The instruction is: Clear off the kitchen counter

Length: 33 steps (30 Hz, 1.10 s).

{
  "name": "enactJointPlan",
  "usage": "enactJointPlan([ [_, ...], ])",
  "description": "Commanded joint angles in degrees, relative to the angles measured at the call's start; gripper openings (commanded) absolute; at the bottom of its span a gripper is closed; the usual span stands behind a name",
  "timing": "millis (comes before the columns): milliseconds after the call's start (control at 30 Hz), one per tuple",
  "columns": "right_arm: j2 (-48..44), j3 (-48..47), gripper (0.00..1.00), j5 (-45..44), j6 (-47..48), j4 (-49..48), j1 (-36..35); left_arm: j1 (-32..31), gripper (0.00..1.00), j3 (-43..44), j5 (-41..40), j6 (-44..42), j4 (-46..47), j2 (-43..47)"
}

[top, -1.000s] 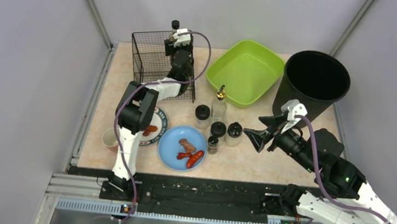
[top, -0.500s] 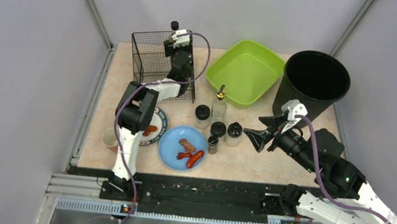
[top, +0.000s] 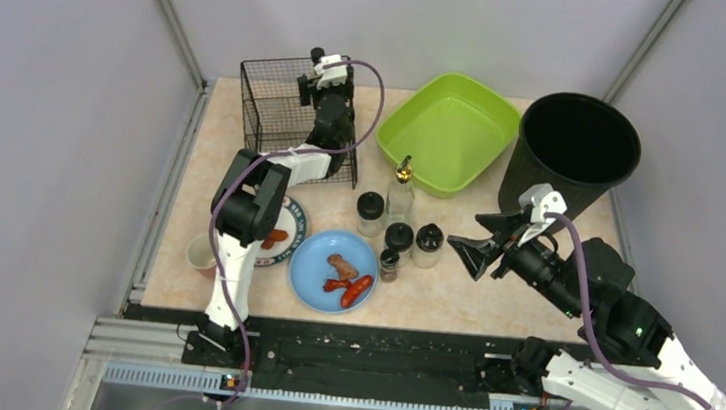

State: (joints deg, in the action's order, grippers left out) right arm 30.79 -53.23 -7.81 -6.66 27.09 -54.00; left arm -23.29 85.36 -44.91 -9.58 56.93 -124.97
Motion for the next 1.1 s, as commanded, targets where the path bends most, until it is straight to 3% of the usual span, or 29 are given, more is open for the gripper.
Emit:
enactJointPlan([
  [0,-0.66,0.38,0.66,-0.33,-0.58,-0.99,-0.50,0.26,0.78,-1.46,-1.41,-1.23,-2.21,1.75],
  [433,-0.63,-0.04,0.66,-0.31,-0.73,-0.94,-0.55,0.55,0.77,-1.68,-0.61,-0.92,-3.17,2.27],
  [1067,1.00,-1.23,0.72,-3.47,-1.73,-0.18,-0.53,0.54,0.90,0.77,6.60,-0.02,-13.03,9.45],
])
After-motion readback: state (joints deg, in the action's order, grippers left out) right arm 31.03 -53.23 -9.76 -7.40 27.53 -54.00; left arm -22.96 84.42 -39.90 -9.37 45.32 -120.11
